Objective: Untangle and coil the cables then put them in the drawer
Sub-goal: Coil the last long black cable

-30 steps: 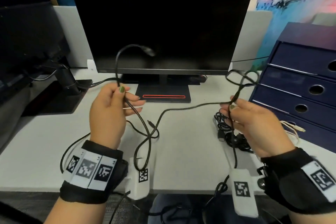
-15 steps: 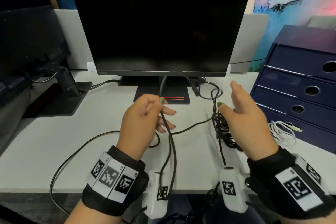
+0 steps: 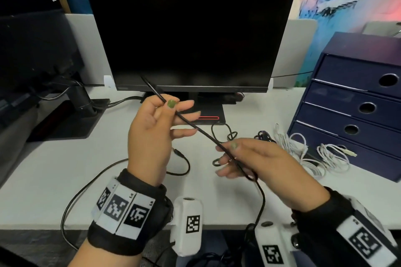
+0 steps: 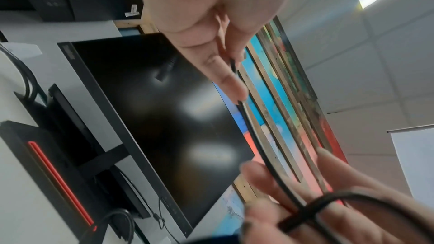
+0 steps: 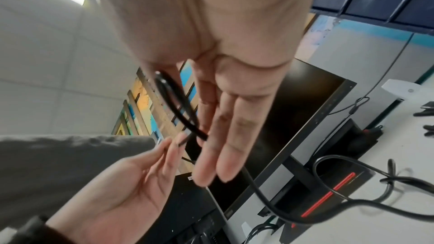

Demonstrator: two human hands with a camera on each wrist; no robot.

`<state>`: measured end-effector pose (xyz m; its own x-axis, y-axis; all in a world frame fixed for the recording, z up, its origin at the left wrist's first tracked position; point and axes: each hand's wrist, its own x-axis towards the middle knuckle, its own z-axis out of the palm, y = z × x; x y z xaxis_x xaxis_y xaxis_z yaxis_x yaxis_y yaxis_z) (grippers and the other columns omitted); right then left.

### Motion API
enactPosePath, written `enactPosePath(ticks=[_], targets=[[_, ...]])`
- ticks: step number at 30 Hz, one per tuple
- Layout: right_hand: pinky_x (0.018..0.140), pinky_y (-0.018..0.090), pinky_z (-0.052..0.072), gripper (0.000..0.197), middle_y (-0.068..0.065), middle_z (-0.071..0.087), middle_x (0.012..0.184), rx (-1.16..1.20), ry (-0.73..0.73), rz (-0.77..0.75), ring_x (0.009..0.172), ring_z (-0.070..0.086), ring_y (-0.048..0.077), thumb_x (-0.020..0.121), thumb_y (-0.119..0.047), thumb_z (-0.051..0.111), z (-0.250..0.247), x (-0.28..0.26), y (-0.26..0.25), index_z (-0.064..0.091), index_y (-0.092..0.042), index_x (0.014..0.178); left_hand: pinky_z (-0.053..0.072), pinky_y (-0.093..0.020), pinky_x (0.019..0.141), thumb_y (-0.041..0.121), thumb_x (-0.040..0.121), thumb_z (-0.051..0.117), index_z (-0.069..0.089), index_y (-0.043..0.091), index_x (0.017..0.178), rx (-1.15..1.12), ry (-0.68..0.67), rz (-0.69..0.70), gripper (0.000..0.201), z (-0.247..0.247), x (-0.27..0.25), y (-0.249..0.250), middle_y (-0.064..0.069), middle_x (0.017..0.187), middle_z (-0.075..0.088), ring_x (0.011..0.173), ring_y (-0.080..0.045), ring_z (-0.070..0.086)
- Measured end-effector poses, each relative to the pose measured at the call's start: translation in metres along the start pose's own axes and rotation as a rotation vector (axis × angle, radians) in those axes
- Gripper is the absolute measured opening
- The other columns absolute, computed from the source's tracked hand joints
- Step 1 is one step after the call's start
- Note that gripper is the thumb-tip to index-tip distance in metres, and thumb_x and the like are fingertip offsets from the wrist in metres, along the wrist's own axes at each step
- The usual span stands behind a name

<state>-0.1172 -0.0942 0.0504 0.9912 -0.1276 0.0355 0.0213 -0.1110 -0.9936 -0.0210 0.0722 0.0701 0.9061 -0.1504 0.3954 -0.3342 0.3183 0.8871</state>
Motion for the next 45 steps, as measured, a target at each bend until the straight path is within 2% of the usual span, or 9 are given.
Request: enactPosePath(ticks=[5, 9, 12, 18, 21, 24, 30, 37, 45], targets=[[0.096, 0.033, 0.051, 0.031, 0.027, 0.065, 0.106, 0.177, -0.030, -0.078, 0.096, 0.070, 0.032, 0.095, 0.004, 0.045, -0.003, -0.006, -0.005, 0.065, -0.009, 0.116, 0.057, -0.037, 0.070, 0.029, 0.097, 0.051, 0.070, 0.045, 0.094, 0.455, -0.156, -0.055, 0.025, -0.009, 0.001, -0.012, 0.009, 0.086, 0.073, 0.075, -0.013, 0.069], [0.100, 0.033, 0.048, 0.040, 0.009, 0.066, 0.116, 0.039, -0.064, -0.173, 0.106, 0.067, 0.027, 0.090, -0.002, 0.055, 0.002, -0.006, -0.006, 0.059, -0.019, 0.126, 0.046, -0.012, 0.077, -0.009, 0.083, 0.049, 0.068, 0.034, 0.099, 0.693, -0.598, 0.061, 0.050, 0.000, -0.010, -0.010, 0.023, 0.096, 0.066, 0.088, 0.004, 0.062], [0.096, 0.038, 0.051, 0.040, 0.005, 0.069, 0.115, -0.063, -0.010, -0.177, 0.101, 0.068, 0.028, 0.093, 0.006, 0.047, 0.001, -0.004, -0.011, 0.064, -0.016, 0.122, 0.039, -0.002, 0.073, -0.010, 0.080, 0.054, 0.059, 0.046, 0.093, 0.664, -0.692, 0.068, 0.057, 0.002, -0.014, -0.007, 0.032, 0.092, 0.063, 0.088, 0.011, 0.057], [0.077, 0.020, 0.056, 0.030, -0.002, 0.076, 0.086, -0.218, 0.078, -0.229, 0.079, 0.073, 0.013, 0.085, 0.003, 0.064, 0.001, -0.003, -0.021, 0.075, -0.022, 0.096, 0.039, -0.004, 0.088, 0.016, 0.083, 0.072, 0.058, 0.046, 0.113, 0.591, -0.737, -0.007, 0.045, 0.007, -0.019, -0.019, 0.031, 0.105, 0.065, 0.103, 0.011, 0.057], [0.058, 0.010, 0.049, 0.025, -0.002, 0.076, 0.078, -0.147, 0.115, -0.228, 0.068, 0.073, 0.013, 0.088, 0.003, 0.060, 0.002, 0.001, -0.025, 0.074, -0.018, 0.091, 0.046, -0.015, 0.091, 0.011, 0.081, 0.073, 0.062, 0.034, 0.111, 0.488, -0.653, -0.053, 0.040, 0.014, -0.022, -0.025, 0.018, 0.101, 0.071, 0.100, 0.004, 0.064], [0.050, 0.005, 0.040, 0.024, -0.012, 0.072, 0.069, -0.224, 0.203, -0.281, 0.059, 0.064, -0.002, 0.089, -0.005, 0.061, 0.007, 0.003, -0.025, 0.073, -0.027, 0.088, 0.049, -0.013, 0.073, 0.004, 0.075, 0.075, 0.066, 0.037, 0.087, 0.480, -0.539, -0.041, 0.037, 0.016, -0.021, -0.026, 0.017, 0.077, 0.071, 0.077, -0.003, 0.068], [0.075, 0.001, 0.036, 0.013, -0.014, 0.059, 0.098, -0.640, 0.551, -0.503, 0.087, 0.050, -0.012, 0.091, -0.021, 0.060, -0.021, 0.009, -0.032, 0.069, -0.029, 0.095, 0.052, -0.020, 0.075, 0.008, 0.073, 0.078, 0.073, 0.031, 0.072, 0.484, -0.232, -0.022, 0.024, -0.014, 0.002, -0.020, 0.009, 0.073, 0.074, 0.071, -0.006, 0.069], [0.068, 0.002, 0.038, 0.017, -0.014, 0.059, 0.083, -0.710, 0.437, -0.467, 0.082, 0.053, -0.002, 0.096, -0.014, 0.050, -0.026, 0.009, -0.026, 0.059, -0.027, 0.097, 0.051, -0.017, 0.073, 0.014, 0.076, 0.078, 0.067, 0.032, 0.075, 0.586, 0.176, 0.238, 0.021, -0.039, 0.015, -0.010, 0.013, 0.075, 0.069, 0.072, -0.005, 0.065], [0.071, 0.000, 0.036, 0.016, -0.009, 0.059, 0.082, -0.832, 0.562, -0.550, 0.074, 0.045, -0.001, 0.096, -0.012, 0.050, -0.028, 0.015, -0.016, 0.064, -0.015, 0.102, 0.035, -0.005, 0.067, 0.021, 0.086, 0.068, 0.071, 0.022, 0.091, 0.969, 0.244, 0.539, 0.006, -0.049, 0.017, 0.001, 0.016, 0.077, 0.057, 0.065, -0.010, 0.049]])
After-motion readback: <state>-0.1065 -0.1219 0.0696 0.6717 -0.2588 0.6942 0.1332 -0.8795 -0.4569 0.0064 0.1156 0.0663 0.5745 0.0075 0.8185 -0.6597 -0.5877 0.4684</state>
